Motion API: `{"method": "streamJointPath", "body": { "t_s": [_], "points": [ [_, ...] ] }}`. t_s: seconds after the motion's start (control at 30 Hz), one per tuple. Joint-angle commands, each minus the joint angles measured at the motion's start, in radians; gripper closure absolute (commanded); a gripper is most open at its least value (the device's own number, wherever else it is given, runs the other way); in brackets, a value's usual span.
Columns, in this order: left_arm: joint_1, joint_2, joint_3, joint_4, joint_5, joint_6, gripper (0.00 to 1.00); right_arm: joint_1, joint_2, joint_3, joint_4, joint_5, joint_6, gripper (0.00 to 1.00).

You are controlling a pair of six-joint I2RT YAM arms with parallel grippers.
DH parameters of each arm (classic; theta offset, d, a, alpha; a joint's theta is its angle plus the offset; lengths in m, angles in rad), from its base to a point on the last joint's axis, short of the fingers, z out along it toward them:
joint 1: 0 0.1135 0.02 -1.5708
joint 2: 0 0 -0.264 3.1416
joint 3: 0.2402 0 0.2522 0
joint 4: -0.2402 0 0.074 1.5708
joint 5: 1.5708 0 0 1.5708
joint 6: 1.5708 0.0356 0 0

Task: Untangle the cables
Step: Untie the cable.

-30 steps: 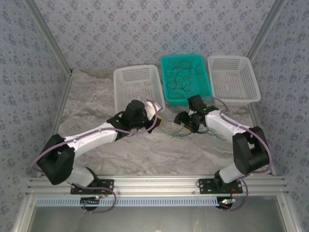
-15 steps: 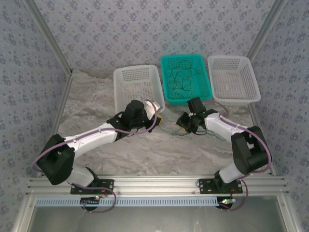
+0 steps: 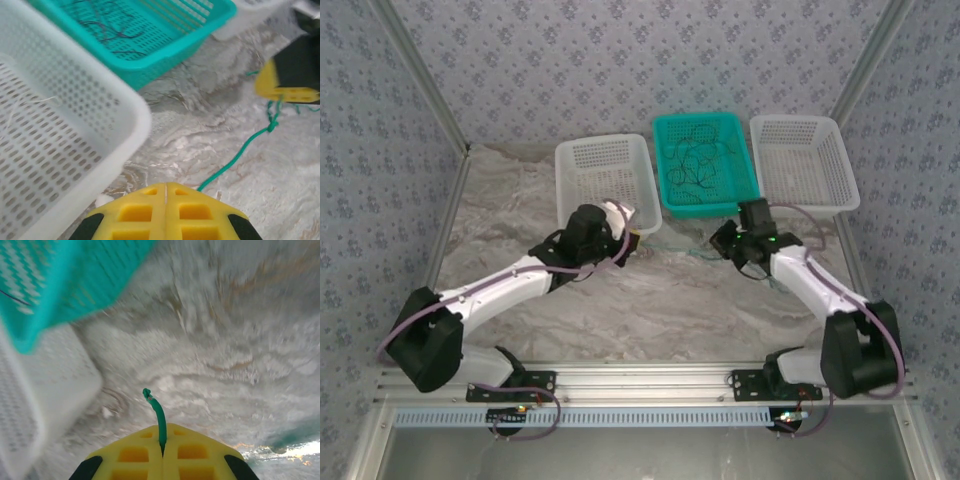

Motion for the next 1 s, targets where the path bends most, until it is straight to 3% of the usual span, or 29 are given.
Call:
{"method": "streamJointPath", "body": {
  "t_s": [0.0,0.53,0.97],
  "points": [
    [0.067,-0.101,-0.046,-0.054,-0.086,-0.1,1.0,-0.089,-0.079,-0.008,-0.122,0.108,-0.054,1.0],
    [0.161,-0.273,-0.087,-0.138,-0.121,-0.11,1.0,-0.363,-0.232,0.018,-0.24,0.14,-0.139,1.0],
    [0.275,-0.367,-0.099,-0.241,-0.128,-0.033,1.0,-0.553,-0.312,0.039,-0.334,0.187,-0.144,1.0]
  ]
}}
